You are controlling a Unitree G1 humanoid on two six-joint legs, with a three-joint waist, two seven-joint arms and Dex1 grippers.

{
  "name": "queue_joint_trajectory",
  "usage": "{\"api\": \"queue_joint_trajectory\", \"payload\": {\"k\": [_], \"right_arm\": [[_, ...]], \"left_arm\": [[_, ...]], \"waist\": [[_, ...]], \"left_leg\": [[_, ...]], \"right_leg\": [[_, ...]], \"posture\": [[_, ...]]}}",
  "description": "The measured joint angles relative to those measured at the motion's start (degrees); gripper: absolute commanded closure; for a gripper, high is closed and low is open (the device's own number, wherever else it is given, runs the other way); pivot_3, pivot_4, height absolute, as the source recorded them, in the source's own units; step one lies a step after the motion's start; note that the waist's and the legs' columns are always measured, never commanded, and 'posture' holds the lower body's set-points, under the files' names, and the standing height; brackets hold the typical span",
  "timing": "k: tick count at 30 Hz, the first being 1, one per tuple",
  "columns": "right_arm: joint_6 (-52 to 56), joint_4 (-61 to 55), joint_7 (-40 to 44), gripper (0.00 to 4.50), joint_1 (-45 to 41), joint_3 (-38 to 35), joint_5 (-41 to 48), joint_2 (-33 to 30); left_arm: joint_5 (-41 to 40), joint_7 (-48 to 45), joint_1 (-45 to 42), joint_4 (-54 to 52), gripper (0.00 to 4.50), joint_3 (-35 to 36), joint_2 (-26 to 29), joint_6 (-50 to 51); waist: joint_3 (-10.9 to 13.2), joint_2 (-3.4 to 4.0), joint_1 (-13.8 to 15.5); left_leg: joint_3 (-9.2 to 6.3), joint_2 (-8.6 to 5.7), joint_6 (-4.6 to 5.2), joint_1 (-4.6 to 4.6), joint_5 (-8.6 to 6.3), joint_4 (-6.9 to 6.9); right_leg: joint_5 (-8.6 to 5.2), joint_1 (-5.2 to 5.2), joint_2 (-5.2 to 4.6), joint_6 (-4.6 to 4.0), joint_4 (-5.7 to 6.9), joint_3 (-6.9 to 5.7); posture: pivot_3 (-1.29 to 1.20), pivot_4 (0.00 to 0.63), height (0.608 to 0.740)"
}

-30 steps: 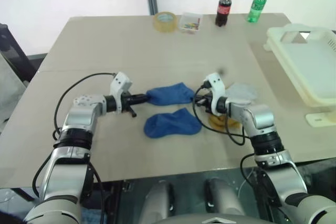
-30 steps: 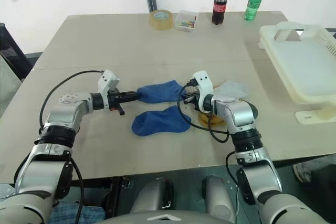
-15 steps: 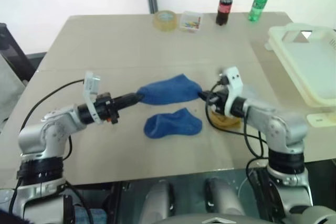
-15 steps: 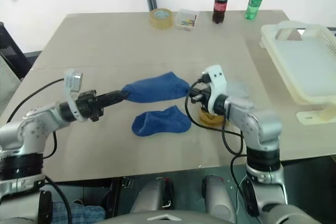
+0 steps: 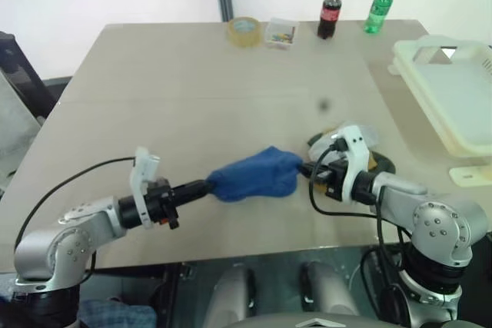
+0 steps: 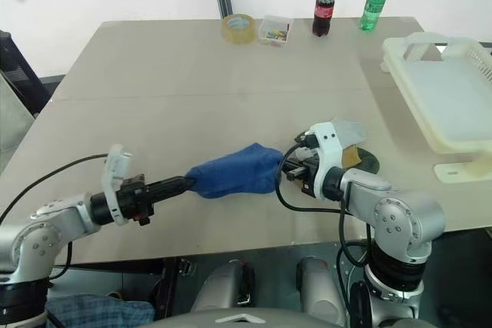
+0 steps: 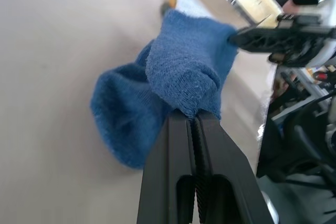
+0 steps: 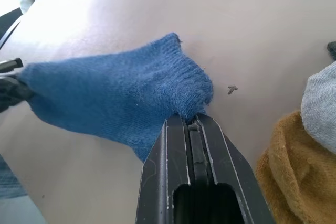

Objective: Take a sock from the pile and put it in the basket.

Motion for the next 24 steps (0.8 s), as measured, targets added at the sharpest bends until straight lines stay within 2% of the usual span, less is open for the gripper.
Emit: {"api": "queue_joint_trajectory", "payload": {"k": [10,24], "right_arm": [[-0.5,0.0,-2.3,4.50,3.8,2.1,-1.1,0.5],[-2.9,0.0,-4.2,4.50,5.7,4.7,-1.7,1.3]], "left_arm": [[5.7,-0.1,-0.3,3.5,4.48,-4.6,0.1,-6.1],[7.1,-1.7,-3.0,7.0,4.48,-6.4,0.9,-8.6]], "waist": [[0.0,0.00,-0.1],[0.0,-0.01,-0.2]], "left_leg": [[0.00,0.00,0.00,0.01,0.00,-0.06],[0.01,0.01,0.00,0.00,0.00,-0.11]], "right_leg": [[0.00,-0.01,0.02,0.00,-0.03,0.00],[-0.01,-0.02,0.01,0.01,-0.08,0.00]], "posture": [[0.00,0.150,0.740],[0.00,0.150,0.740]]}}
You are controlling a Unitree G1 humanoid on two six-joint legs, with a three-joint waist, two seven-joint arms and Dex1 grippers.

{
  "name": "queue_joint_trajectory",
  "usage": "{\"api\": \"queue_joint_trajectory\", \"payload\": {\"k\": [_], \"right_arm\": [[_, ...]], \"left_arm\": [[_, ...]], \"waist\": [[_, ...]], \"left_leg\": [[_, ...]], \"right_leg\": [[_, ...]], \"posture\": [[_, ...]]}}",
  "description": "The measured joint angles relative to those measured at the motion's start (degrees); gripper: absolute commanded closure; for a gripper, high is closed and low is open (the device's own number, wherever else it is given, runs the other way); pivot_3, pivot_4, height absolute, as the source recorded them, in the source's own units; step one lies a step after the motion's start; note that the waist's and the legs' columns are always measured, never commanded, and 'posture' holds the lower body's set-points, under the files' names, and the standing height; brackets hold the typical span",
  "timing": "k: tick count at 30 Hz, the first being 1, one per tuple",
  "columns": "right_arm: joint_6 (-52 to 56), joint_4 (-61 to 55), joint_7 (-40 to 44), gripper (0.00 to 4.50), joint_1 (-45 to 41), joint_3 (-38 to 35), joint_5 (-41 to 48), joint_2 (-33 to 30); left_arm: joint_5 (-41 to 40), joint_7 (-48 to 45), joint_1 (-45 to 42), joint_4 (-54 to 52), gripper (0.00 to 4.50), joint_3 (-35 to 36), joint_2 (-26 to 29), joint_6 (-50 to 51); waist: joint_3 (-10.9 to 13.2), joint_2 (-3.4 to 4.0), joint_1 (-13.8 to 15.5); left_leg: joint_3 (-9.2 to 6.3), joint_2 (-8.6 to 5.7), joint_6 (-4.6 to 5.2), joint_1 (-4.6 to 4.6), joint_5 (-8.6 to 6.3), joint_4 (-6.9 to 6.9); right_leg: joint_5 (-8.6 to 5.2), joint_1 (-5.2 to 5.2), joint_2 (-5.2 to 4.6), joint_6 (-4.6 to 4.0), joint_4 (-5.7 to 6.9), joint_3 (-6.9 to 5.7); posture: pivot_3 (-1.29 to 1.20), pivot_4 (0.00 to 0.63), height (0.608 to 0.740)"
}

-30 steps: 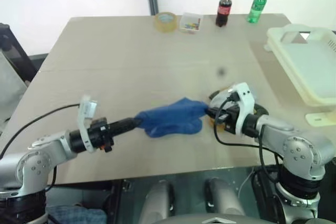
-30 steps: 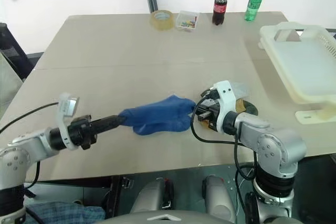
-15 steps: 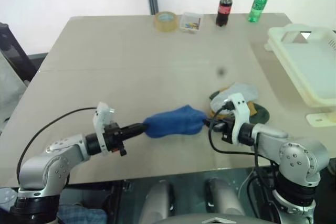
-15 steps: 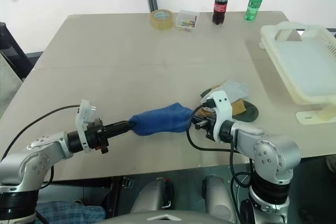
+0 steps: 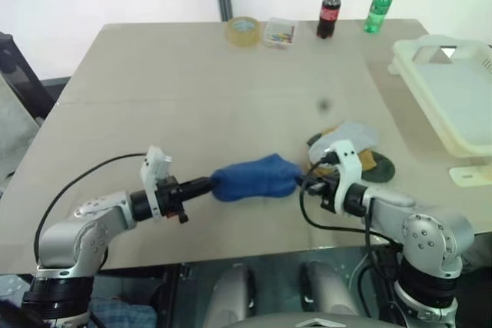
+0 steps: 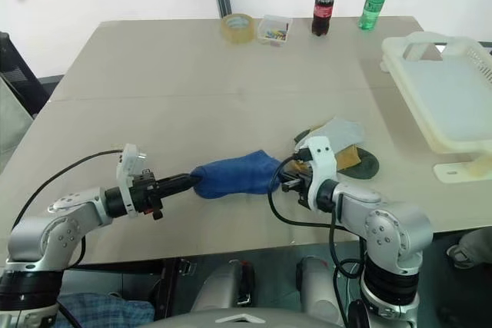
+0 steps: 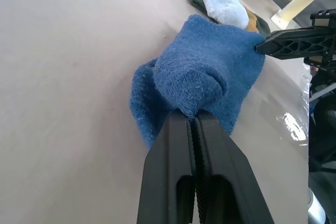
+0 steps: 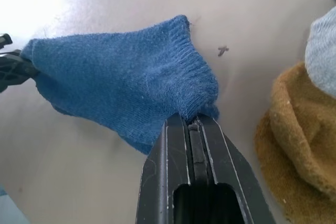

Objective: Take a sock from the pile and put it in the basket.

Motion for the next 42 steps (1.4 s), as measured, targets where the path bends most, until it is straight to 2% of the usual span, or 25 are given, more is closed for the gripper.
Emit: {"api": "queue_joint_trajectory", "payload": {"k": [5,8,10,14,15,17,18,23,24,27,33,36,42], "right_arm": [[0.0,0.0,0.5,4.50,0.3,0.6,0.2,-1.4],[-0.4,0.0,0.8,3.75,0.3,1.1,0.2,-2.1],[-1.6,0.0,0.9,2.89,0.4,2.0,0.2,-3.3],[-7.0,0.0,3.3,2.89,0.4,4.5,-0.1,-9.3],[-12.6,0.0,5.5,2.89,0.4,7.1,-1.3,-14.1],[-16.8,0.1,6.8,2.89,0.4,8.3,-2.5,-15.9],[-22.3,0.4,8.5,2.89,0.4,10.2,-3.4,-16.8],[-35.7,3.4,12.6,2.89,-0.5,18.5,-7.3,-17.4],[-40.8,6.1,14.4,2.89,-1.3,22.0,-9.4,-17.3],[-49.0,13.9,16.4,2.89,-2.0,26.4,-12.9,-15.4],[-55.6,23.7,19.7,2.89,-1.2,28.3,-14.6,-14.0],[-57.9,28.0,20.8,2.82,-1.1,29.5,-16.3,-13.9],[-59.8,28.8,21.9,2.82,-0.8,29.6,-17.8,-14.0]], "left_arm": [[1.2,-0.9,0.1,0.7,4.48,-2.1,0.6,-0.6],[1.6,-0.8,-0.2,1.3,4.50,-2.1,0.5,-1.0],[2.1,-0.7,-0.7,1.6,4.50,-2.3,0.2,-1.3],[3.1,-0.5,-1.1,2.7,4.50,-2.4,0.1,-2.4],[3.5,-0.5,-1.1,2.9,4.50,-2.5,0.0,-2.9],[3.8,-0.5,-1.1,3.0,4.50,-2.5,0.0,-3.2],[4.1,-0.5,-1.1,3.0,4.50,-2.8,0.0,-3.5],[5.0,-0.5,-1.0,3.0,4.50,-3.7,-0.1,-4.4],[5.1,-0.6,-0.9,3.2,4.50,-3.9,-0.1,-4.6],[5.4,-0.6,-1.1,3.7,4.50,-4.3,-0.2,-4.8],[5.5,-1.4,-1.2,4.8,4.50,-4.4,-0.4,-5.2],[4.6,-2.3,-2.2,6.2,3.50,-4.1,-1.5,-5.6],[2.7,-4.0,-2.2,6.7,0.82,-3.5,-0.9,-5.0]], "waist": [[0.0,0.00,0.0],[0.0,0.00,0.0],[0.0,0.00,0.0],[0.0,0.00,0.0],[0.0,0.00,0.0],[0.0,-0.02,0.0],[0.0,-0.02,0.0],[0.0,-0.04,0.0],[0.0,-0.06,0.0],[0.0,-0.10,0.0],[0.0,-0.16,0.3],[0.1,-0.17,0.4],[0.0,-0.18,0.4]], "left_leg": [[-0.01,0.01,0.00,0.00,0.00,-0.04],[0.00,0.01,0.00,0.00,0.00,-0.04],[0.00,0.01,0.00,0.00,0.00,-0.05],[0.01,0.00,0.00,0.00,0.00,-0.07],[0.02,-0.02,0.01,0.00,0.00,-0.09],[0.01,-0.03,0.00,0.00,0.00,-0.12],[0.01,-0.03,0.00,0.00,0.00,-0.14],[0.02,-0.02,0.00,0.00,0.00,-0.14],[0.01,-0.02,0.01,0.01,0.00,-0.14],[0.01,-0.02,0.01,0.03,0.00,-0.12],[0.00,0.00,0.01,0.01,0.00,-0.13],[-0.01,0.00,0.00,0.02,0.01,-0.11],[-0.01,0.03,0.00,0.11,0.01,-0.11]], "right_leg": [[0.00,0.00,0.00,0.00,-0.03,0.00],[0.00,0.00,0.00,0.00,-0.04,0.00],[0.00,0.01,0.00,0.00,-0.06,0.00],[0.00,0.02,-0.01,0.00,-0.14,0.00],[0.00,0.02,-0.01,0.00,-0.17,0.00],[0.00,0.01,0.02,0.00,-0.19,-0.01],[0.00,0.01,0.06,0.00,-0.19,0.00],[0.00,0.01,0.08,0.01,-0.20,0.00],[0.00,0.03,0.07,0.01,-0.20,0.00],[0.00,0.07,0.07,0.01,-0.21,0.00],[0.01,0.07,0.06,0.00,-0.23,0.00],[0.01,0.08,0.06,0.00,-0.20,-0.01],[0.01,0.16,0.06,0.00,-0.20,-0.01]], "posture": [[0.00,0.150,0.740],[0.00,0.150,0.740],[0.00,0.150,0.740],[0.00,0.150,0.740],[0.00,0.150,0.740],[0.00,0.150,0.740],[0.00,0.150,0.740],[0.00,0.150,0.740],[0.00,0.150,0.740],[0.00,0.150,0.740],[0.00,0.150,0.740],[0.00,0.150,0.740],[0.00,0.150,0.740]]}}
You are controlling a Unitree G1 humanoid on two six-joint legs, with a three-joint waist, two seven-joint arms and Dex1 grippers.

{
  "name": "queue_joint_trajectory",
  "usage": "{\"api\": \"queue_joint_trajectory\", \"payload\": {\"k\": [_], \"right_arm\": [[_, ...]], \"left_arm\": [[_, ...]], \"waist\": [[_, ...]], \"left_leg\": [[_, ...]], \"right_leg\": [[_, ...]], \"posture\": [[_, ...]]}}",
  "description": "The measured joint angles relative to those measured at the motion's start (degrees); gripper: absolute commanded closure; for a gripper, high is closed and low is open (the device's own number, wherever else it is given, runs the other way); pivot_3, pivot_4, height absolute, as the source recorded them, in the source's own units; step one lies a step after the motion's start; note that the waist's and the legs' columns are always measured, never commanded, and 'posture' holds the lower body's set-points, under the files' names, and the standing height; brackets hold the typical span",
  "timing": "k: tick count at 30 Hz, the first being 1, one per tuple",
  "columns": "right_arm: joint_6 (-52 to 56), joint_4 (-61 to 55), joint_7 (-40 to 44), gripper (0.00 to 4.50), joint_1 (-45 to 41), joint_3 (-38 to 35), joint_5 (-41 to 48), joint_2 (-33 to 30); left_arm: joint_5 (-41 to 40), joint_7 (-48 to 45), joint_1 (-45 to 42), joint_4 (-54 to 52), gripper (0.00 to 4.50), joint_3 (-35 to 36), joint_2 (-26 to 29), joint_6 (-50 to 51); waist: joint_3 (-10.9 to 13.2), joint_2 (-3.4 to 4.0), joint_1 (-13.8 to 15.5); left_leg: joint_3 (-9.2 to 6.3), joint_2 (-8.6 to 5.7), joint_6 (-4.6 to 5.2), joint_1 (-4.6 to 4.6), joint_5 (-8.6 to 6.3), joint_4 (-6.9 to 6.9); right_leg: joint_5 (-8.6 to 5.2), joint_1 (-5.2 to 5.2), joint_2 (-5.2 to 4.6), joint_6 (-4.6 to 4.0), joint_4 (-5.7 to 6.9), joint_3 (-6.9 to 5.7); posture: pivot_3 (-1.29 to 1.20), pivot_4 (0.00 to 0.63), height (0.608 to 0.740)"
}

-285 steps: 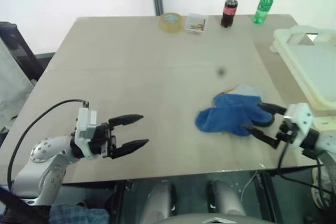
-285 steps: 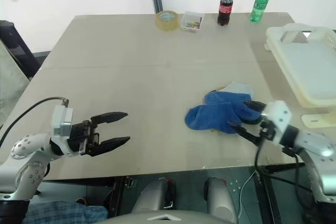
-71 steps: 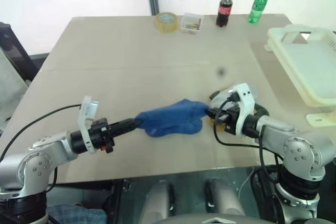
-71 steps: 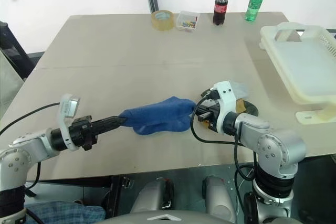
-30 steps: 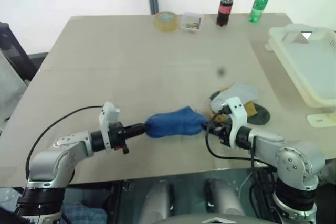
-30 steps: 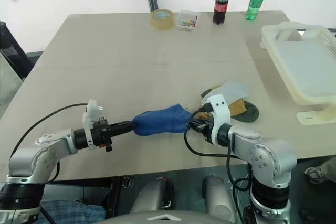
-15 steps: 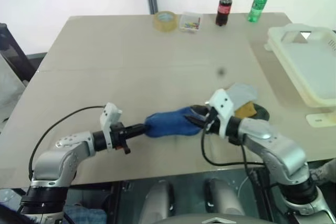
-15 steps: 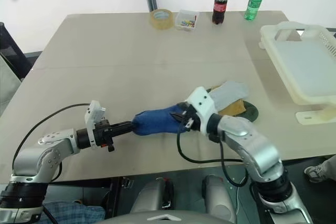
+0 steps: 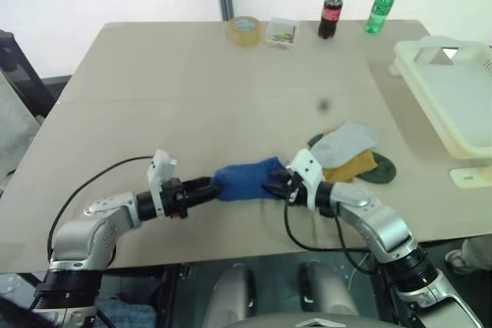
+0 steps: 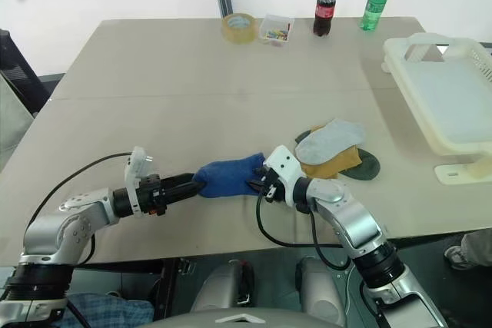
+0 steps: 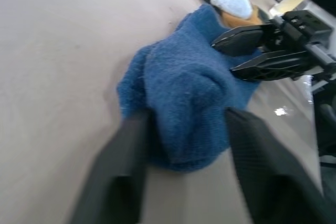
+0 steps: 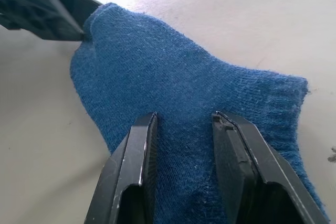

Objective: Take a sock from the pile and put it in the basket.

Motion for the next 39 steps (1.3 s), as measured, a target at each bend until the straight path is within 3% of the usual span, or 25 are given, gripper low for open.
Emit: {"api": "queue_joint_trajectory", "payload": {"k": [2,12,16,21,33,39], "right_arm": [[-0.1,0.0,0.2,2.82,0.3,-0.3,-0.1,-0.2],[-0.8,0.4,0.3,2.82,0.5,-0.4,-1.4,-0.5],[-0.8,1.0,0.3,2.82,0.5,-0.4,-2.3,-0.5],[-0.9,1.0,0.2,2.82,0.7,-0.4,-2.8,-0.5],[-1.3,1.1,0.3,2.82,0.7,-0.3,-4.4,-0.1],[-1.4,0.6,0.7,2.82,0.9,-0.2,-5.0,-0.4]], "left_arm": [[-0.1,1.2,-0.2,0.0,0.05,0.6,-0.4,-0.7],[-3.2,7.1,-4.4,1.6,0.05,2.4,-1.1,8.6],[-4.2,9.2,-7.3,4.0,0.05,1.9,-0.8,15.6],[-5.8,9.6,-9.3,5.2,0.05,2.1,-0.8,21.0],[-11.8,7.2,-15.9,11.3,0.05,-0.7,-10.3,32.9],[-16.3,8.5,-17.4,15.5,0.05,2.8,-14.3,39.6]], "waist": [[0.0,-0.01,0.2],[-0.1,-0.02,0.9],[-0.2,0.08,0.8],[-0.4,0.28,0.8],[-0.6,0.29,0.9],[-0.6,0.26,0.8]], "left_leg": [[0.00,0.00,0.00,0.04,0.00,0.00],[0.00,-0.02,-0.02,0.23,0.02,0.10],[0.03,-0.01,-0.03,1.04,0.01,0.04],[0.04,-0.01,-0.04,1.04,0.00,0.03],[0.00,-0.11,0.00,1.01,0.00,0.01],[-0.03,-0.10,0.02,0.93,-0.01,-0.02]], "right_leg": [[0.00,0.03,-0.01,0.00,0.01,0.00],[0.00,0.15,0.00,-0.01,0.24,0.01],[-0.16,0.83,-0.01,0.17,0.20,0.02],[-0.14,0.83,-0.12,0.11,0.20,0.03],[-0.06,0.94,-0.19,-0.02,0.05,-0.01],[-0.06,0.94,-0.16,-0.02,-0.04,-0.02]], "posture": [[0.00,0.150,0.740],[0.00,0.150,0.740],[0.00,0.150,0.740],[0.00,0.150,0.740],[0.00,0.150,0.740],[0.00,0.150,0.740]]}}
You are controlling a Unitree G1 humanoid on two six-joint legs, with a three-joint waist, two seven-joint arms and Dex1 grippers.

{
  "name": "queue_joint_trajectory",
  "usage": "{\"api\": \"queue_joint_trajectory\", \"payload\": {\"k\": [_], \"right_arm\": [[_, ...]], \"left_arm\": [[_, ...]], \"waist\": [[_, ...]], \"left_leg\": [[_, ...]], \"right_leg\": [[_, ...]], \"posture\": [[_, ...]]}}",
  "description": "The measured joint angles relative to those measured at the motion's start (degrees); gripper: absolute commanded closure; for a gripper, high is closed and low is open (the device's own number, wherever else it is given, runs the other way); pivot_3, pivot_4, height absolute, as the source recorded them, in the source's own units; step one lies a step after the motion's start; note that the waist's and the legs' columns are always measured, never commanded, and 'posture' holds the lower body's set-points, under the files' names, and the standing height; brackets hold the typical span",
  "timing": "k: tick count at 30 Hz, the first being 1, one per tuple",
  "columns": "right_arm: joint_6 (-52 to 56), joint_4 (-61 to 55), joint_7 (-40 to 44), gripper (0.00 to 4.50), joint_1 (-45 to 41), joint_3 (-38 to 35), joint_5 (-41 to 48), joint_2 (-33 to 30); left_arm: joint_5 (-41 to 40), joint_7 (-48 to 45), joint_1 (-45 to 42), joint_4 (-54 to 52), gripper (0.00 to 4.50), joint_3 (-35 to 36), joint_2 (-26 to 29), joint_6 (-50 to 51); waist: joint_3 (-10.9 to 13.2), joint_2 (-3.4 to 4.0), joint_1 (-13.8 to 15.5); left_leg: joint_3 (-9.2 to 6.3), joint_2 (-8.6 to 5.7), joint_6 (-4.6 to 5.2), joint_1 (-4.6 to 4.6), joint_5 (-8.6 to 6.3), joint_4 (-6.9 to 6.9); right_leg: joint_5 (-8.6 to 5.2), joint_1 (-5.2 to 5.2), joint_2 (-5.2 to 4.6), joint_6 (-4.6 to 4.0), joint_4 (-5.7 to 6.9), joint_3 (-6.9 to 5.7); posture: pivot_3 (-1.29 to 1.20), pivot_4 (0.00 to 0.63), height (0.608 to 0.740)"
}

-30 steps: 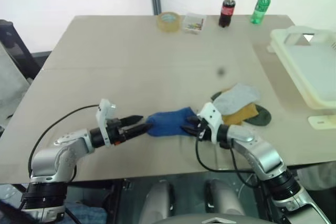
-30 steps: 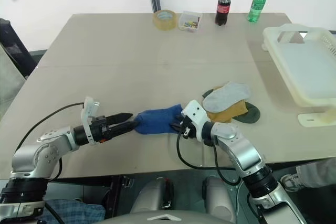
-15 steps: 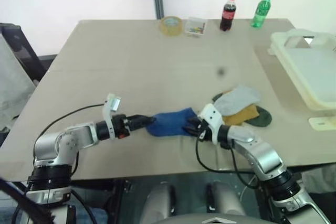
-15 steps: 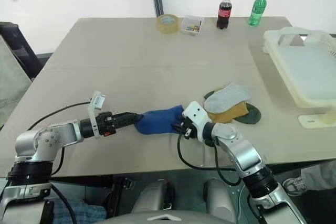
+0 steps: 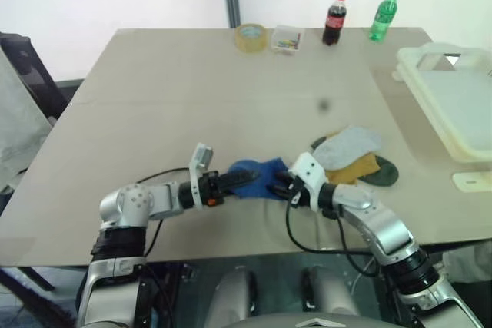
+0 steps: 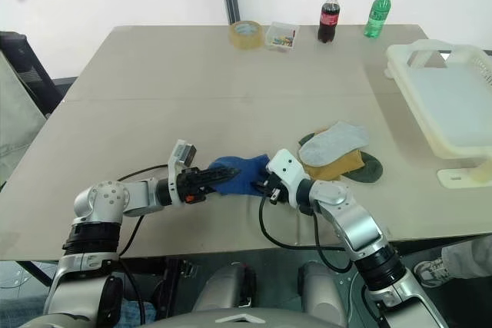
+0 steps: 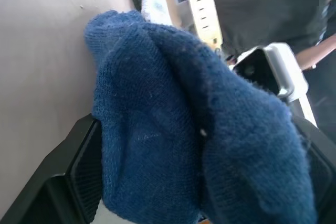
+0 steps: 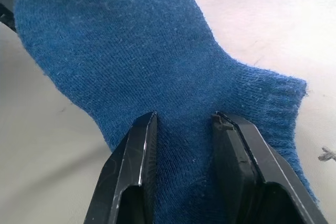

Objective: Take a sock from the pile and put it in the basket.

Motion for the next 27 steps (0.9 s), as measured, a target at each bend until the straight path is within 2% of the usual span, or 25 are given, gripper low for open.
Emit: {"api": "queue_joint_trajectory", "payload": {"k": [3,11,19,27], "right_arm": [[-0.1,-0.4,-0.3,2.82,0.2,0.1,-0.5,-0.1],[-0.5,-0.6,-0.6,2.82,0.2,0.3,-1.8,-0.1],[-0.9,-0.2,-0.9,2.82,-0.6,0.4,-3.1,-0.1],[1.2,-3.1,-1.0,2.82,-1.8,0.6,-6.0,-1.9]], "left_arm": [[-4.9,1.4,0.0,0.5,0.05,4.2,-1.9,5.9],[-12.2,5.4,0.7,-0.8,0.05,9.9,-6.2,12.6],[-16.4,16.5,-2.7,-0.3,0.05,15.9,-14.1,11.8],[-18.7,21.7,-3.2,0.4,0.05,16.7,-16.3,10.2]], "waist": [[0.2,-0.27,0.0],[0.2,-0.34,0.0],[0.3,-0.43,0.1],[0.3,-0.43,0.1]], "left_leg": [[-0.06,0.02,0.00,-0.06,0.00,0.00],[-0.08,0.01,0.00,-0.07,0.00,0.00],[-0.10,-0.02,0.00,-0.09,0.00,0.00],[-0.14,-0.03,0.00,-0.22,0.00,-0.04]], "right_leg": [[0.00,-0.01,0.00,0.00,-0.02,-0.05],[0.01,-0.01,-0.06,-0.01,-0.05,-0.07],[0.02,0.00,-0.10,-0.02,-0.07,-0.10],[0.02,-0.02,-0.09,-0.02,-0.26,-0.16]], "posture": [[0.00,0.150,0.740],[0.00,0.150,0.740],[0.00,0.150,0.740],[0.00,0.150,0.740]]}}
